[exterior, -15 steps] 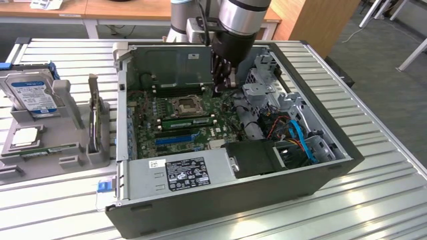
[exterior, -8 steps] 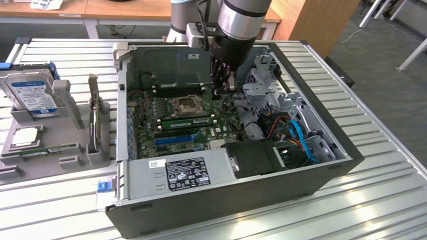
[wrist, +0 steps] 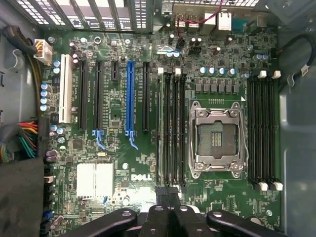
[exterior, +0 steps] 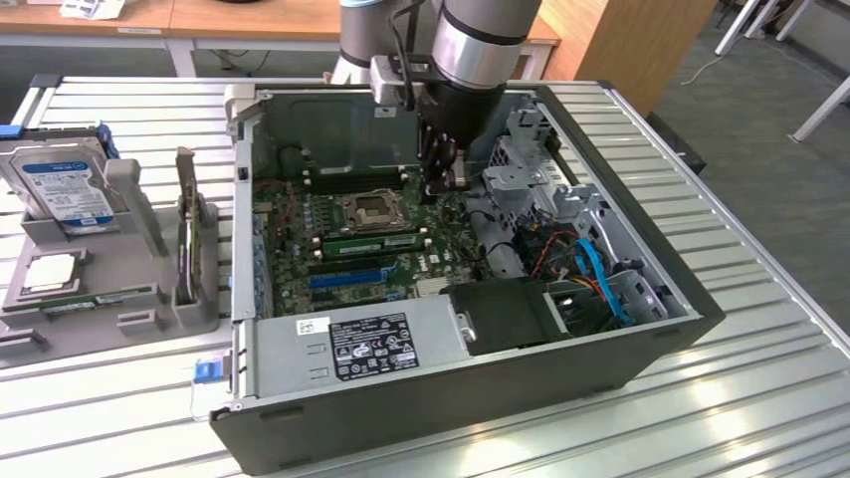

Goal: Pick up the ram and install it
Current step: 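Press down the ram until it locks into place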

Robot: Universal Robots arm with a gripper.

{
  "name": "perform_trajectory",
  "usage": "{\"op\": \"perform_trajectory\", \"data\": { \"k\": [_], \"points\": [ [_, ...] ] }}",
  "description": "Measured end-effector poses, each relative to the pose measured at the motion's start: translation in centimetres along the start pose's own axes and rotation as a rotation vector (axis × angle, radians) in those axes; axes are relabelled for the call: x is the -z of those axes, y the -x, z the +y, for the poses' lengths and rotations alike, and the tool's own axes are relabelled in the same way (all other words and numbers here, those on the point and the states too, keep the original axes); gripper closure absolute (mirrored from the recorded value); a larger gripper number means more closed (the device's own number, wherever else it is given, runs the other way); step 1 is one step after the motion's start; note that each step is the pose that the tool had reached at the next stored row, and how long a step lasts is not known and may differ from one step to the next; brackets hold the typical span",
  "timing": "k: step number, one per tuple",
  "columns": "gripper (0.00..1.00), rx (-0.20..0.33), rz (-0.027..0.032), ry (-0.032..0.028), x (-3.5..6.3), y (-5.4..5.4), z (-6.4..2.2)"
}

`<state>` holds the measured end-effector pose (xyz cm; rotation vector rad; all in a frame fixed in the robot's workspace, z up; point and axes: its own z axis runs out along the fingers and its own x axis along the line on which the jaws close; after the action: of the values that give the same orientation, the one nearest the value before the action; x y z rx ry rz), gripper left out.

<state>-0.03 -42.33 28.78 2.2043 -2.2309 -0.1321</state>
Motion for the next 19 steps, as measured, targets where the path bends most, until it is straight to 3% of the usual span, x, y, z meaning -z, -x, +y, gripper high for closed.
{"op": "perform_trajectory", "data": {
  "k": [19],
  "points": [
    [0.90, 0.000, 0.0000, 0.0000, -1.92, -0.1, -0.12]
  ]
}}
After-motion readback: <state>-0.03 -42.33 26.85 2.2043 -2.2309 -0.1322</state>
